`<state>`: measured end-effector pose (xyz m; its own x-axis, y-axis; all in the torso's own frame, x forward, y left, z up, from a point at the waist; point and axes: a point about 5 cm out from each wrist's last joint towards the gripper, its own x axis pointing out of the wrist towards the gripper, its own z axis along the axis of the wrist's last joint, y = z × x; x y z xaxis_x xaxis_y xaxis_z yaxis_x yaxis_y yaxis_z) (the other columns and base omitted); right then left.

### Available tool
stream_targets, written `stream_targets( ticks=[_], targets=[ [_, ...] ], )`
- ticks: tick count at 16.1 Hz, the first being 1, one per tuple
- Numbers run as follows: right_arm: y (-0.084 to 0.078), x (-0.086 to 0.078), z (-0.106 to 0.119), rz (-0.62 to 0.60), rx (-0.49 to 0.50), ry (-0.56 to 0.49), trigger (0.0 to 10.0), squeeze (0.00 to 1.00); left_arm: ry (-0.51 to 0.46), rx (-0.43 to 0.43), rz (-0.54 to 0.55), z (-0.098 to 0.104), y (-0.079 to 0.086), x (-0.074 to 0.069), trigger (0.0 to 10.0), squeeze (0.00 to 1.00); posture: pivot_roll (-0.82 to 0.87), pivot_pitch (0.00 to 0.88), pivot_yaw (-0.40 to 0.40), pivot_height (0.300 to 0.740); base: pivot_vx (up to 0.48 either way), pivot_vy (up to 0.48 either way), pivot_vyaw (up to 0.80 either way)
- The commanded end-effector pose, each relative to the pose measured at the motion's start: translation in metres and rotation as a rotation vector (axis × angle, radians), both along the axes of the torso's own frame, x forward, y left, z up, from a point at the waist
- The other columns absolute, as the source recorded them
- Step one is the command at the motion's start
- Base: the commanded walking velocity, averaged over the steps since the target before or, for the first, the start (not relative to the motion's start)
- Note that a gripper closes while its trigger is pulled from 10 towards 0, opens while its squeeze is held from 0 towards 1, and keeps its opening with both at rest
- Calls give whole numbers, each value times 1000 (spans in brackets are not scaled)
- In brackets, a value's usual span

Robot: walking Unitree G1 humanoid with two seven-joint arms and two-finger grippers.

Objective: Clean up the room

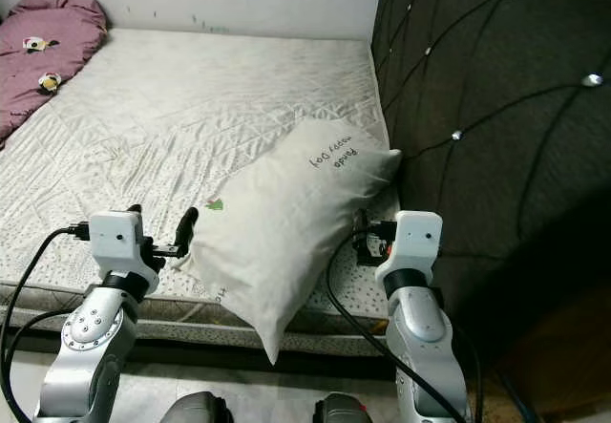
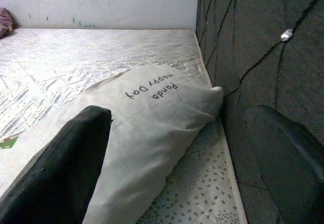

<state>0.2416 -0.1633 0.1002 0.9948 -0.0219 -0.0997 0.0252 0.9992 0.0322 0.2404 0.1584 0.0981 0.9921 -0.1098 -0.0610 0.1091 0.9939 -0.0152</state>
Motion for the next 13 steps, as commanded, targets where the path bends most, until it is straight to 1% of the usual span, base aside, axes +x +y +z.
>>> stream_targets(
  ticks=[1, 2, 4, 8, 13],
  targets=[
    [-1, 2, 1, 3, -3, 0, 10000, 0, -6, -3, -9, 2, -1, 1, 10000, 0, -24, 0, 9, 692, 0, 0, 0],
    [-1, 2, 1, 5, -4, 1, 10000, 0, -9, -4, -10, 2, -1, 1, 10000, 0, -24, 0, 9, 692, 0, 0, 0],
    [-1, 2, 0, 7, -5, 3, 10000, 0, -13, -8, -17, 2, -1, 1, 10000, 0, -24, 0, 8, 692, 261, 0, 0],
    [-1, 3, 1, 12, -8, 4, 10000, 0, -23, -14, -27, 5, -2, 3, 10000, 0, -21, 0, 2, 692, 341, 0, 0],
    [0, 4, 0, 16, -10, 8, 10000, 0, -17, -19, -31, 4, -2, 1, 10000, 0, -22, 0, 3, 692, 367, 0, 0]
  ],
)
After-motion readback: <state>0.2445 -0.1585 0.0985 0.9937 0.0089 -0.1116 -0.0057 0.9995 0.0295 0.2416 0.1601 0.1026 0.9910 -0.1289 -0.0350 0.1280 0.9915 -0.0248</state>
